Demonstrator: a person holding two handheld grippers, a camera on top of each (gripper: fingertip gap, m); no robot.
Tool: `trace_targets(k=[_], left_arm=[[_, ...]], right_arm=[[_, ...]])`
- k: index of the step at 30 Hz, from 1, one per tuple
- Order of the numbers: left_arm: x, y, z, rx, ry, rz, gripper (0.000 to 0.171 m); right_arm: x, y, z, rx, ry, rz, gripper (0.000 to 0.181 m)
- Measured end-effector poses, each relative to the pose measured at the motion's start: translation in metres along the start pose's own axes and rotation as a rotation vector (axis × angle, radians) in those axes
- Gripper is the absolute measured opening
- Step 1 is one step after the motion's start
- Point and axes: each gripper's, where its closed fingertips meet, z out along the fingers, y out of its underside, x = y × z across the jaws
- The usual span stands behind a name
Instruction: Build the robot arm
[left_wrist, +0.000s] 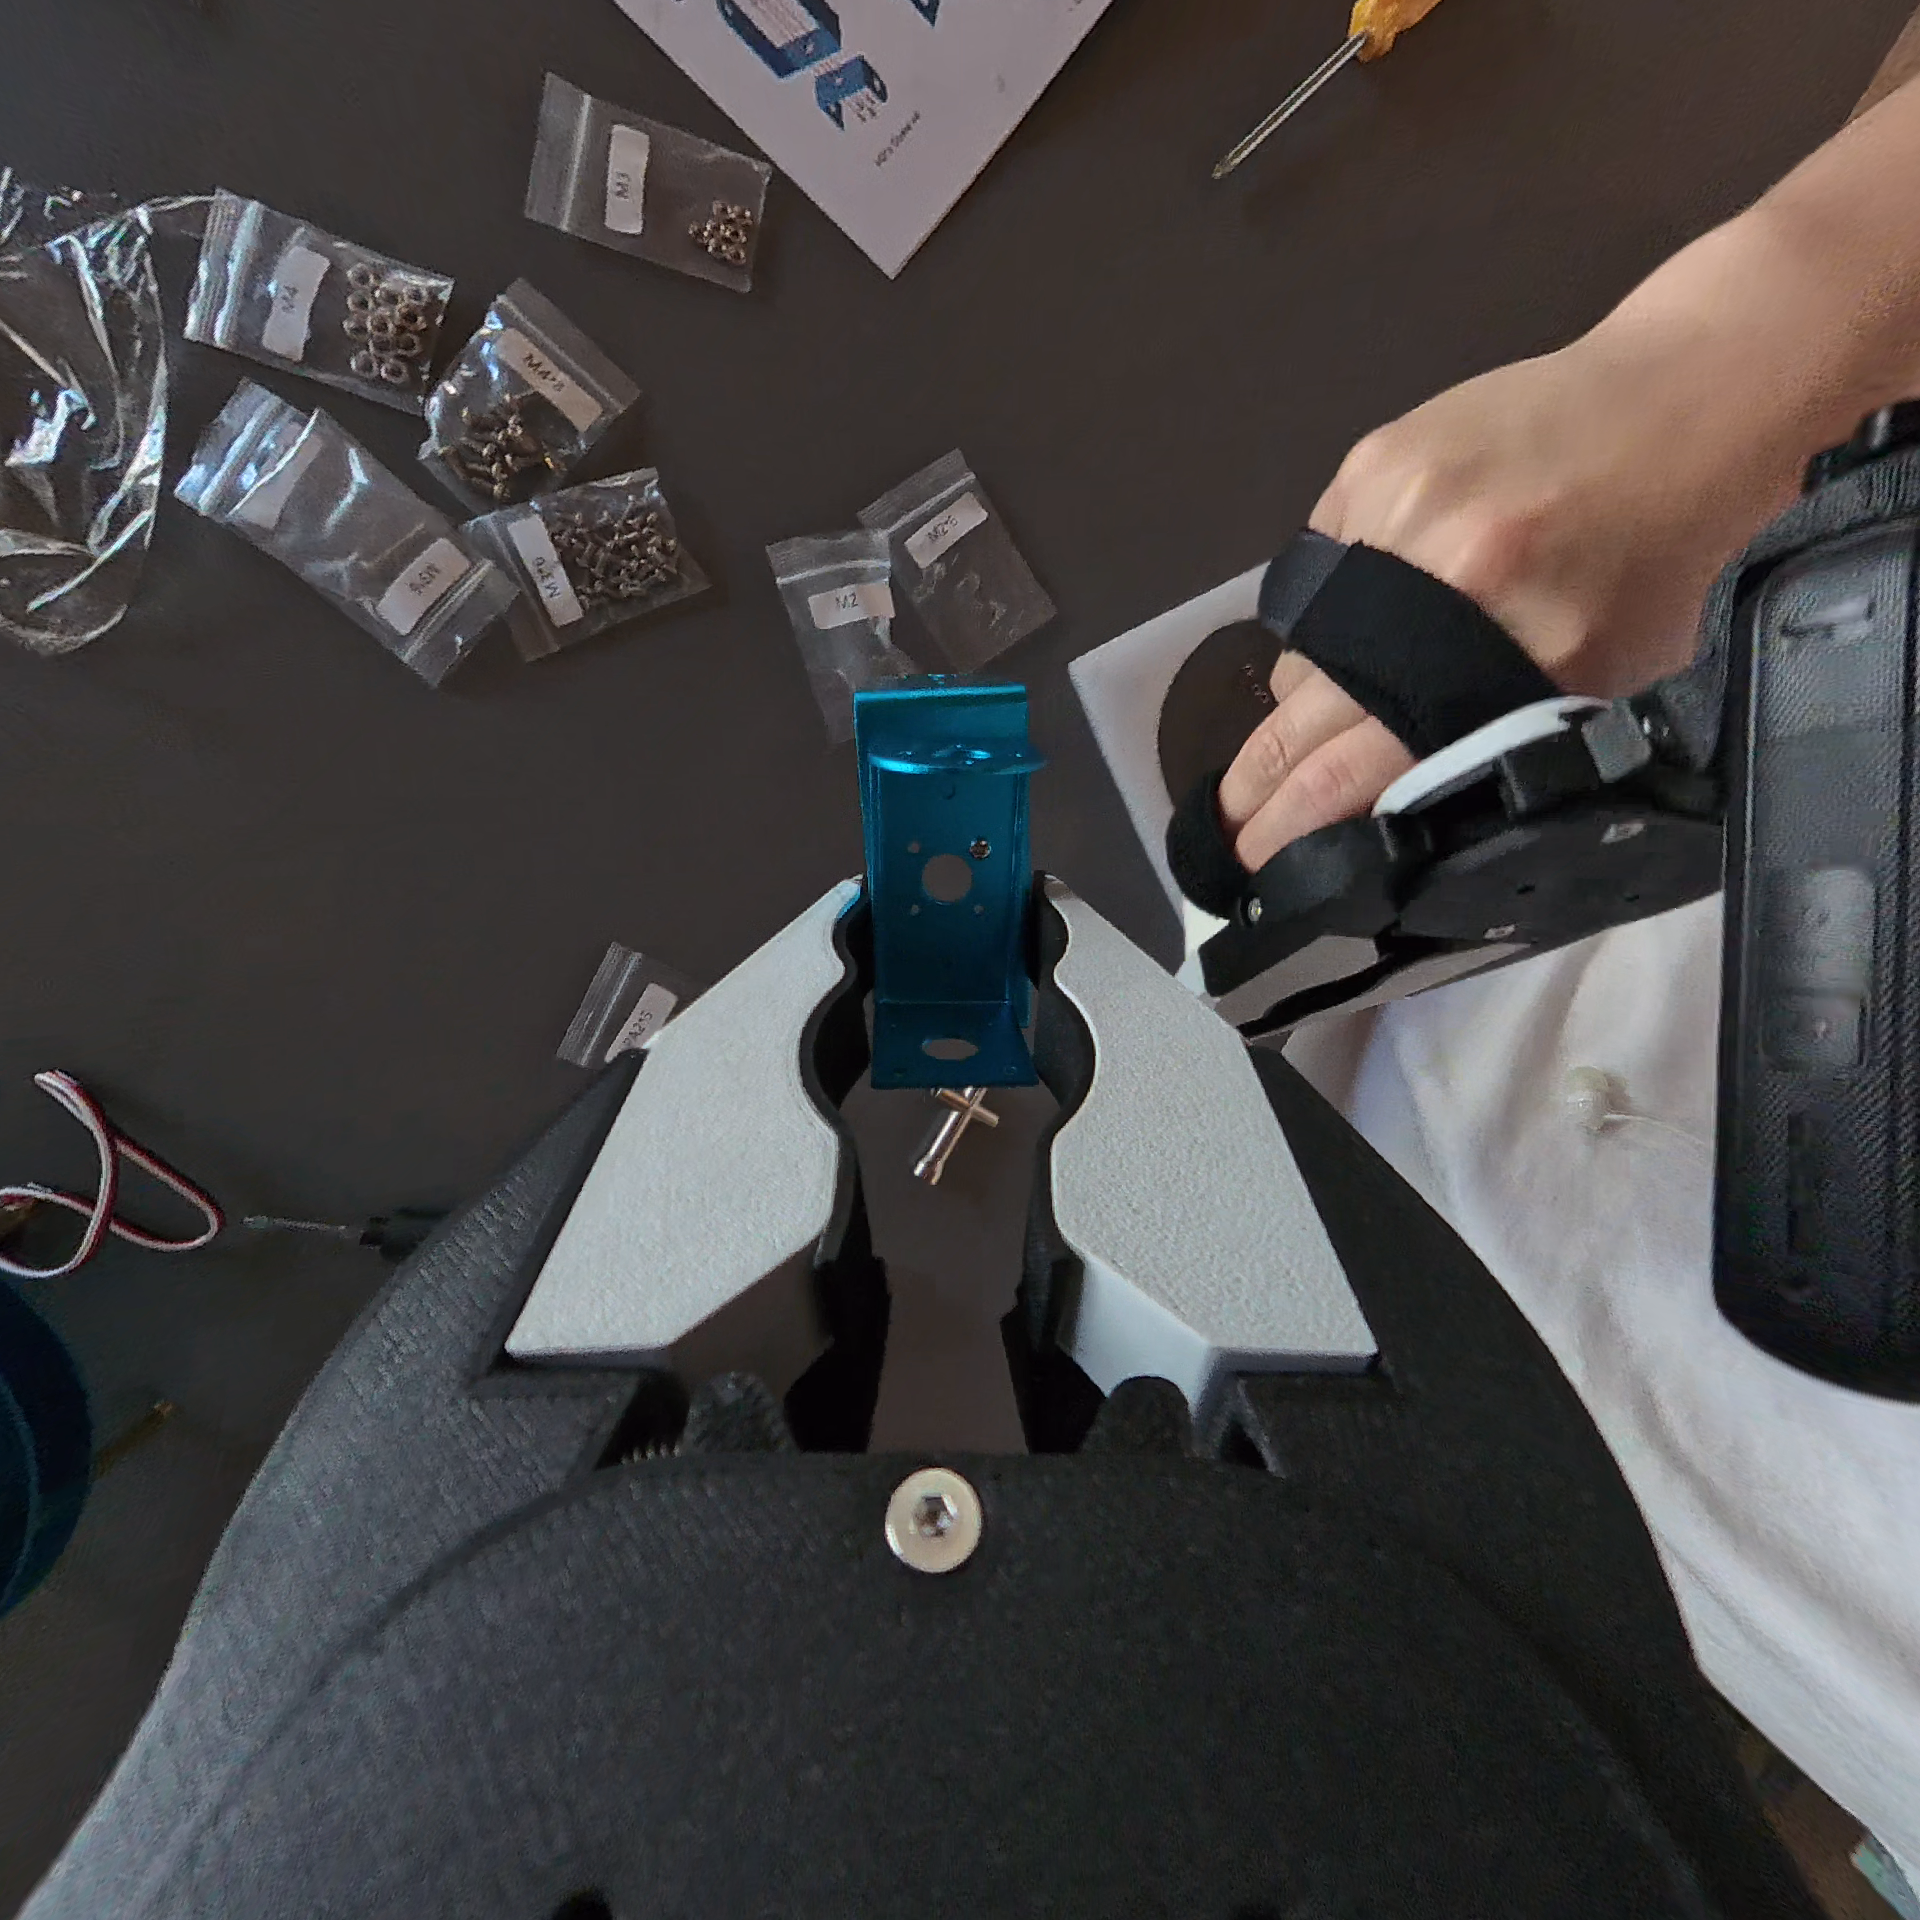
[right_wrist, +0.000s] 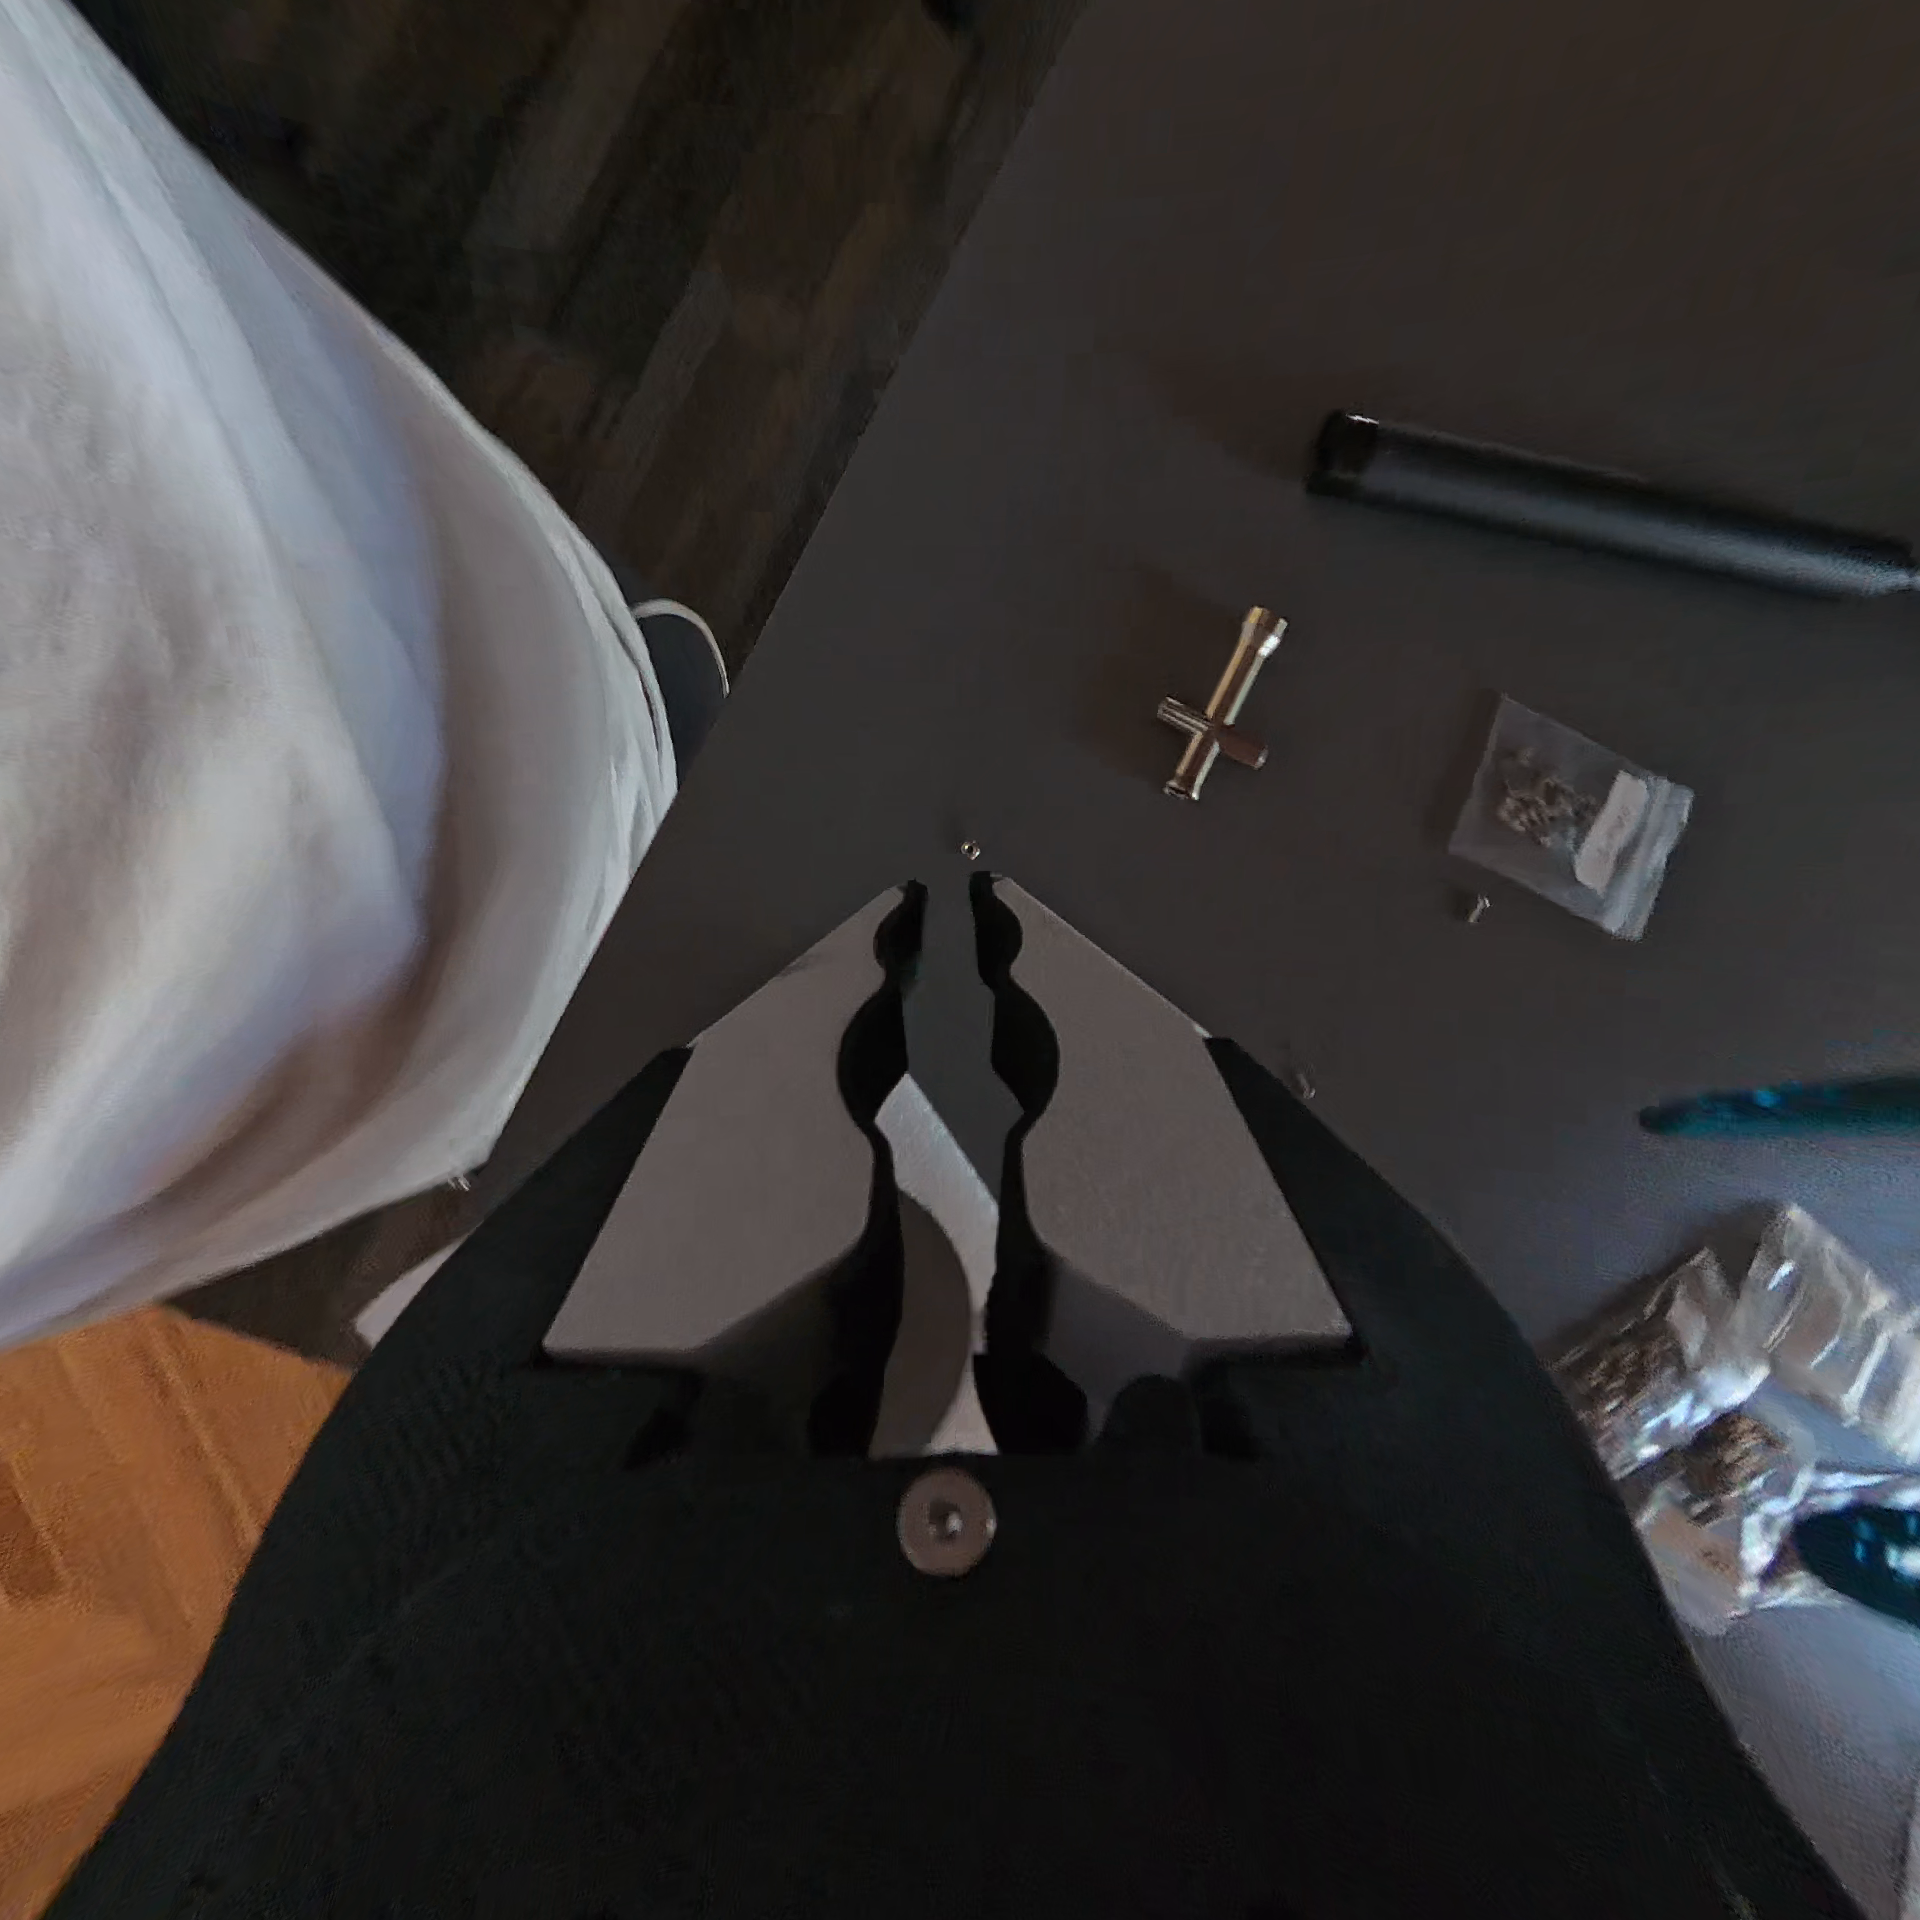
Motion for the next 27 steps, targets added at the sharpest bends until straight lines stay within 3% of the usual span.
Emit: trace_targets(k=[8, 27], left_arm=[[-0.017, 0.021, -0.019, 0.01, -0.048, -0.05, 0.027], [-0.021, 0.039, -0.028, 0.005, -0.046, -0.082, 0.027]], right_arm=[[0.002, 0.005, 0.025, -0.182, -0.099, -0.178, 0.012], [0.003, 0.007, 0.033, -0.251, -0.222, -0.216, 0.008]])
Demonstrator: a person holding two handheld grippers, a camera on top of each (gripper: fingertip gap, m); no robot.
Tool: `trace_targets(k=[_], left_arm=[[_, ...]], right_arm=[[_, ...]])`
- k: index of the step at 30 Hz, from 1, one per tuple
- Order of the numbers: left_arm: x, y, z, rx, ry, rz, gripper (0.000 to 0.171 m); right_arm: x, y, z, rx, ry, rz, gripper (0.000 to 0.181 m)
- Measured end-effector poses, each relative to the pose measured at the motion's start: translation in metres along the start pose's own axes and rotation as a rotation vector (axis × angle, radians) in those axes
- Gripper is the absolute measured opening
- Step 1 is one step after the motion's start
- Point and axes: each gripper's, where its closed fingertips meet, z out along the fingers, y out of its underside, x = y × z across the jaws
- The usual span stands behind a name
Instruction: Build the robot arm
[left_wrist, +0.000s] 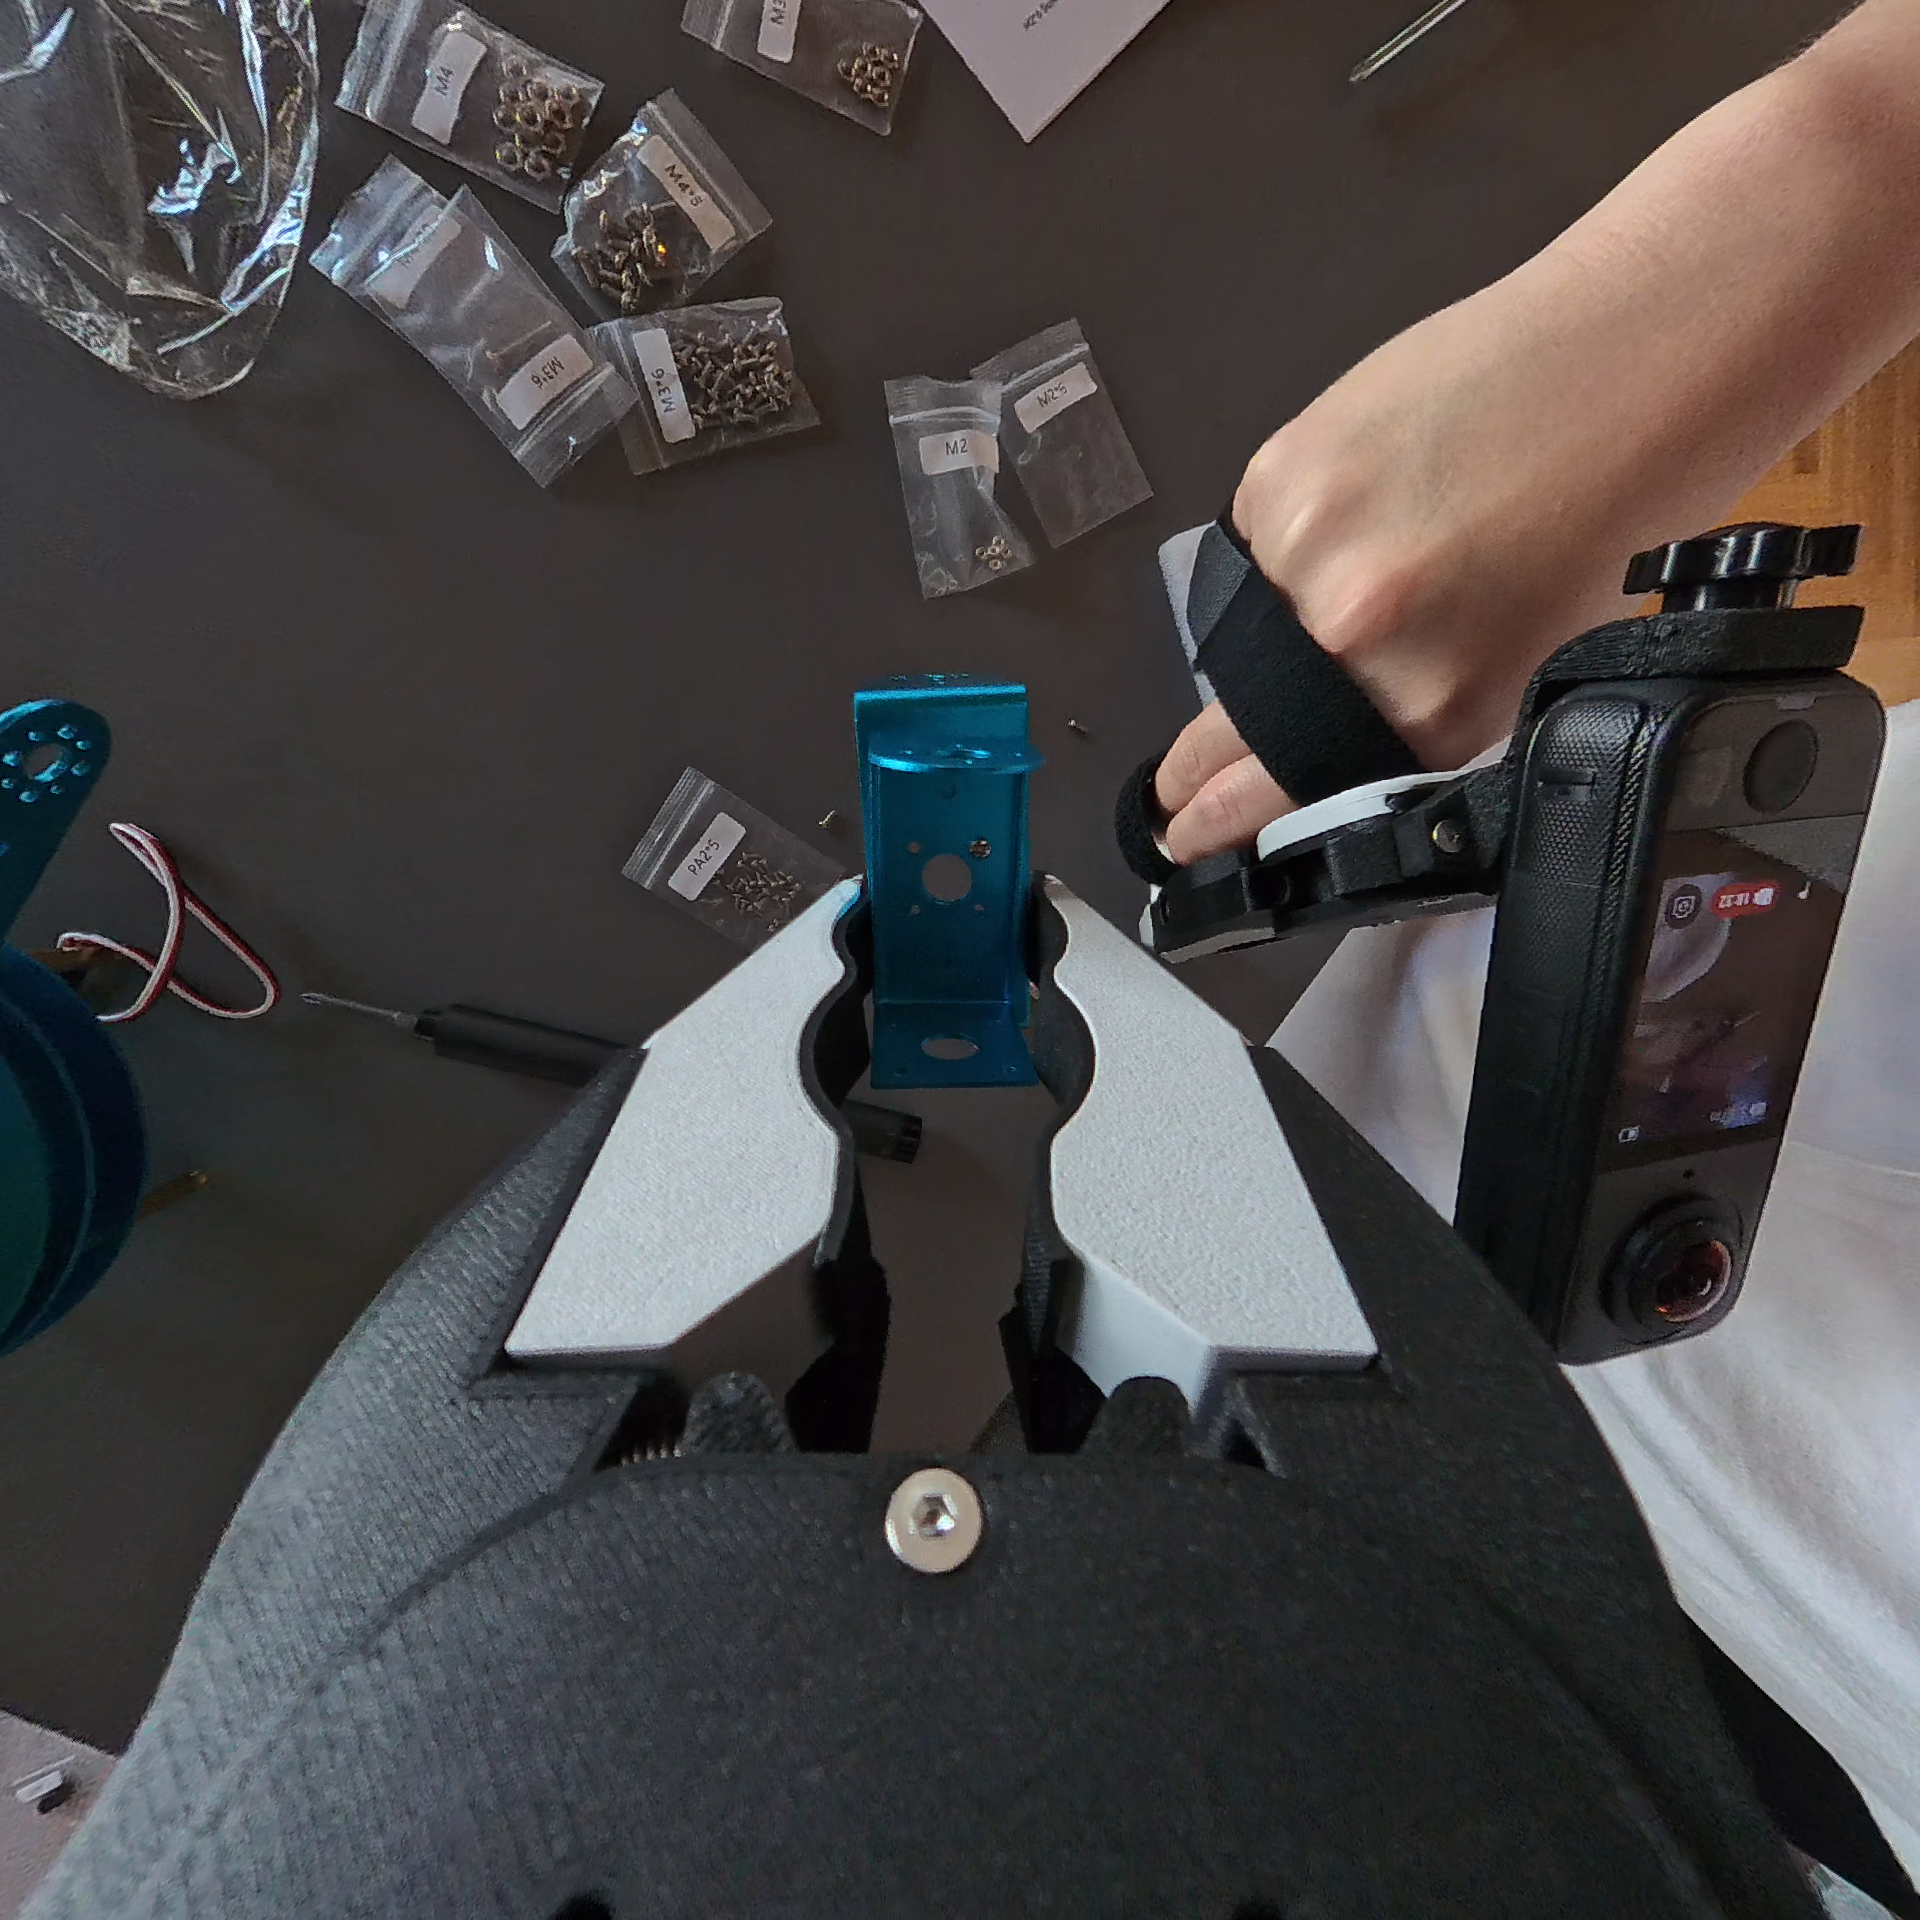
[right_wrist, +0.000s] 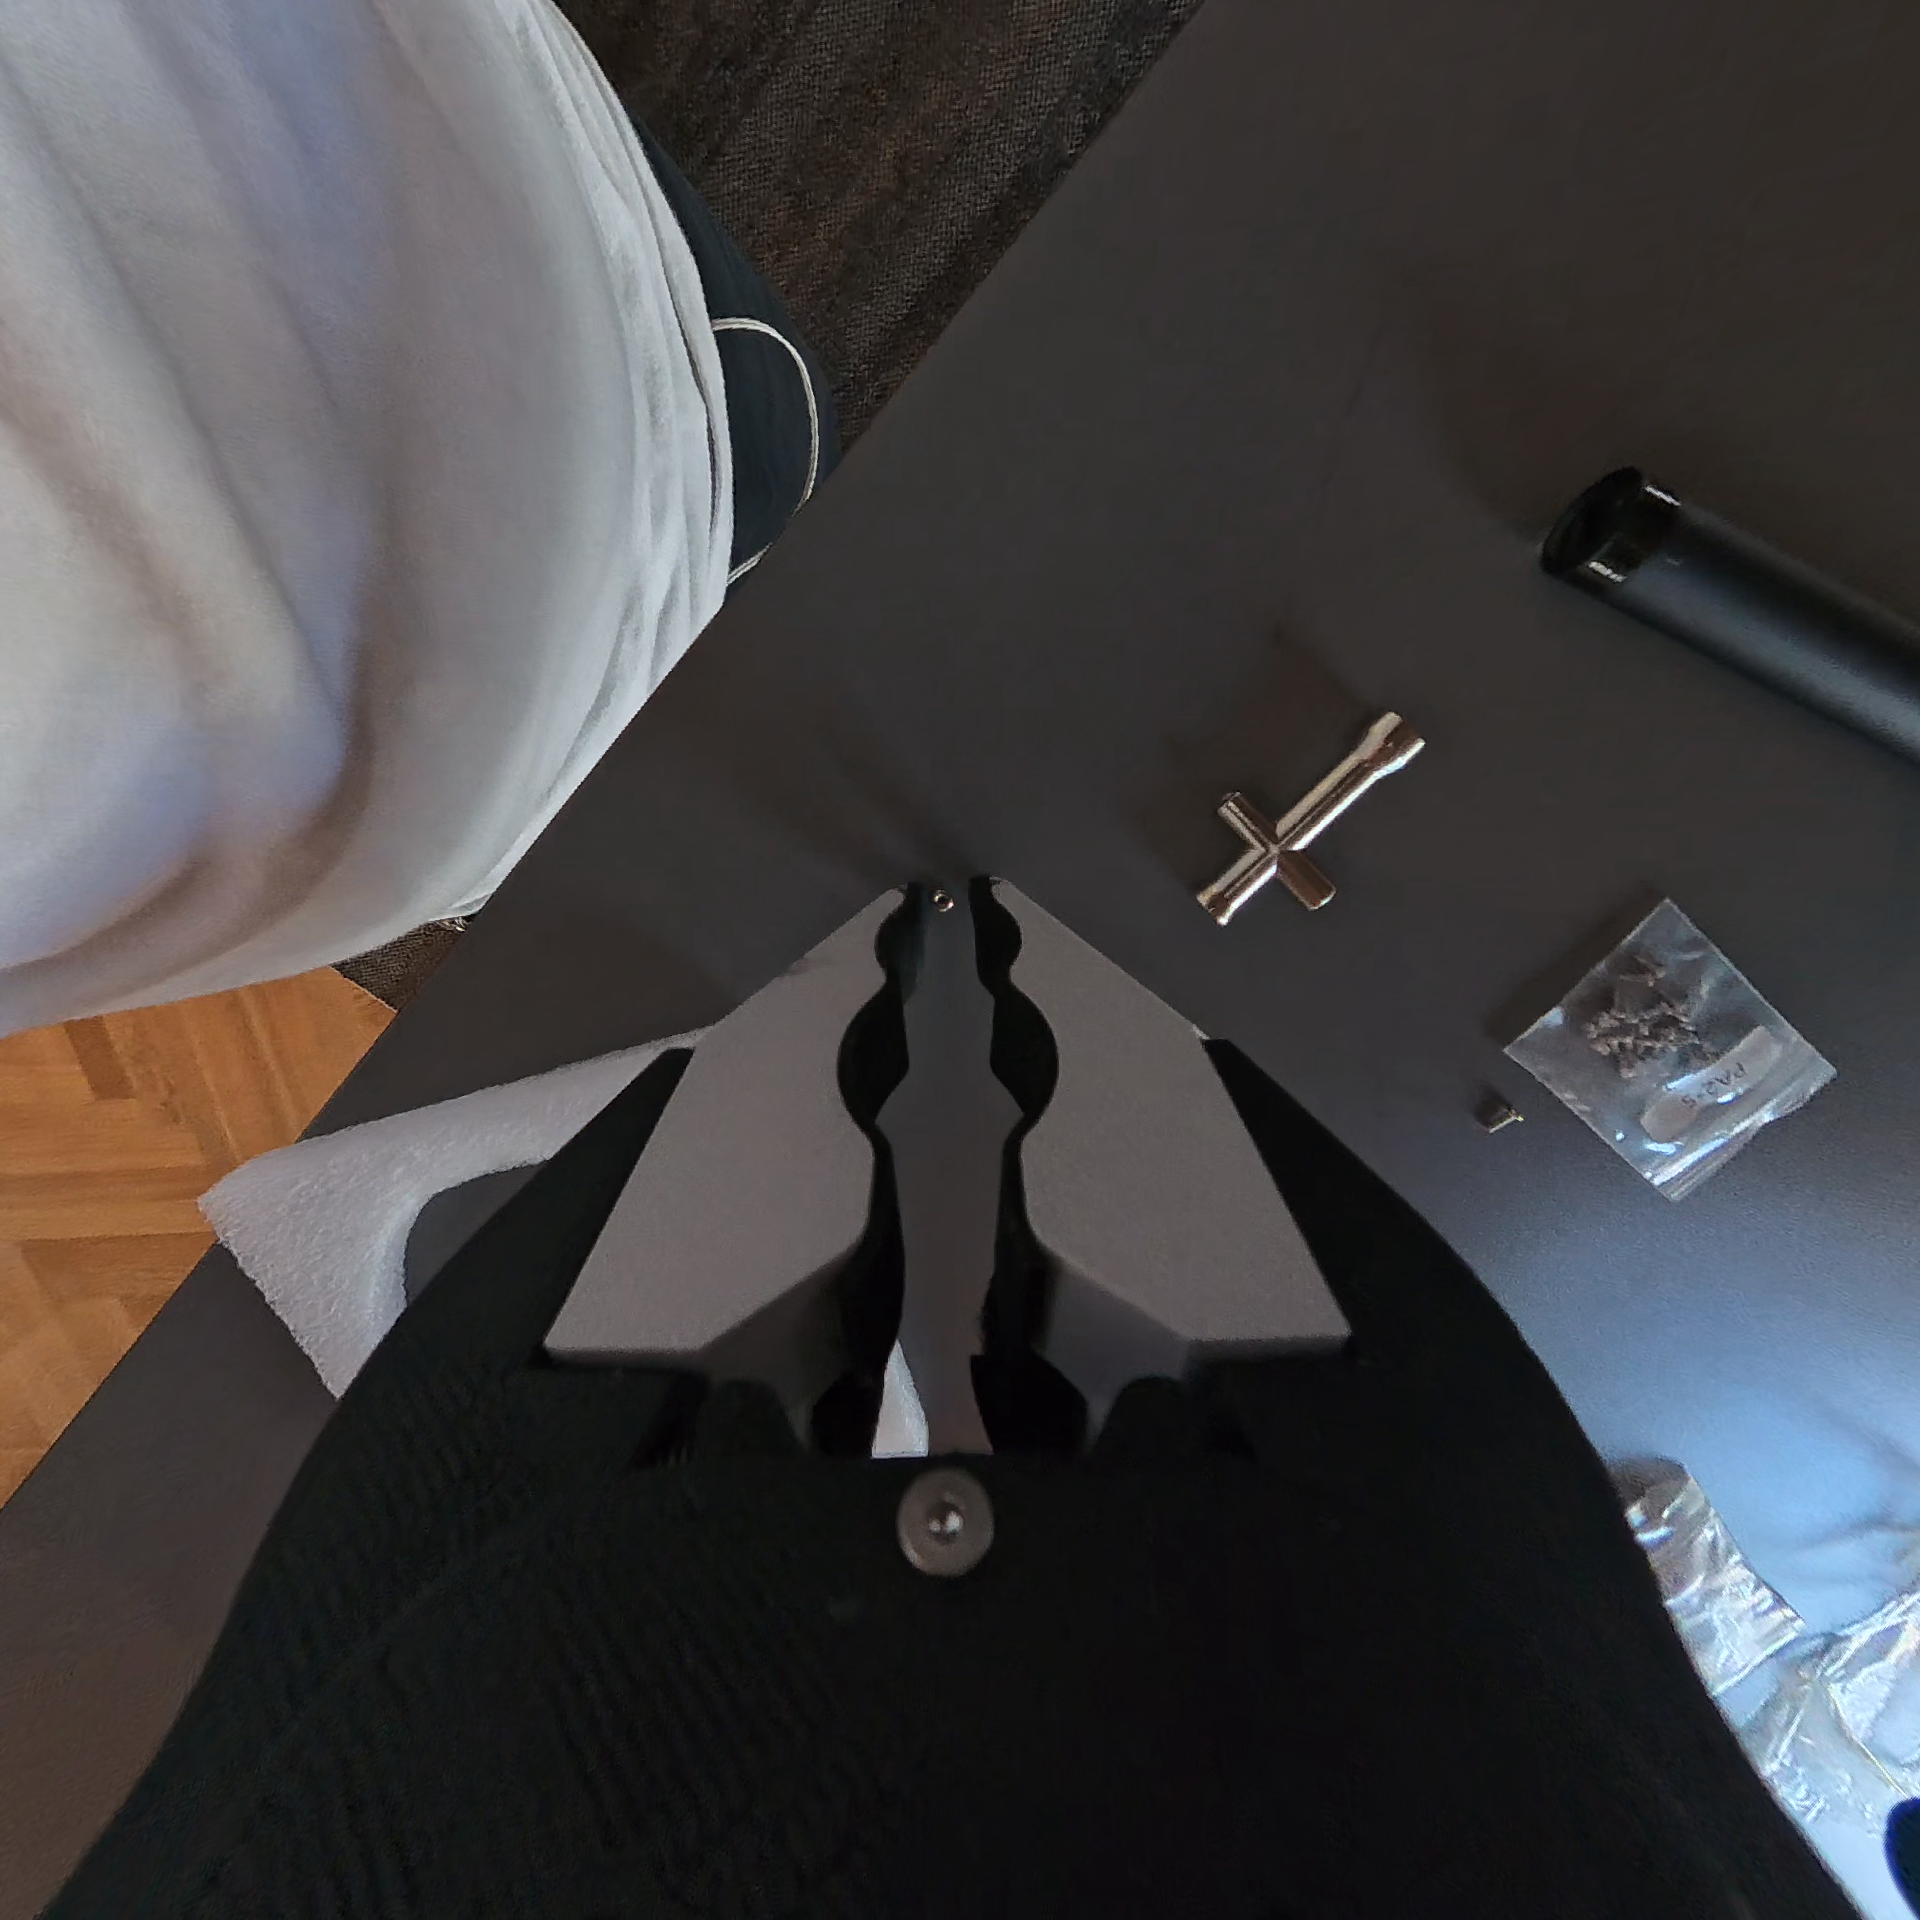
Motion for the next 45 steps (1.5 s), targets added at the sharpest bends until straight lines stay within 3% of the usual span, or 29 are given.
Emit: trace_targets(k=[25, 32, 37, 45], left_arm=[[0.006, -0.006, 0.001, 0.013, 0.036, 0.005, 0.027], [0.005, -0.007, 0.002, 0.027, 0.056, -0.013, 0.027], [0.008, -0.009, 0.012, 0.044, 0.106, -0.044, 0.027], [0.022, -0.029, 0.033, 0.052, 0.204, -0.064, 0.027]], right_arm=[[-0.001, 0.003, -0.001, -0.022, -0.034, -0.026, 0.003], [0.002, 0.004, -0.002, 0.034, 0.012, -0.002, 0.002], [0.001, 0.003, -0.024, 0.255, 0.087, 0.106, 0.002], [-0.004, 0.029, -0.093, 0.689, 0.384, 0.353, 0.002]])
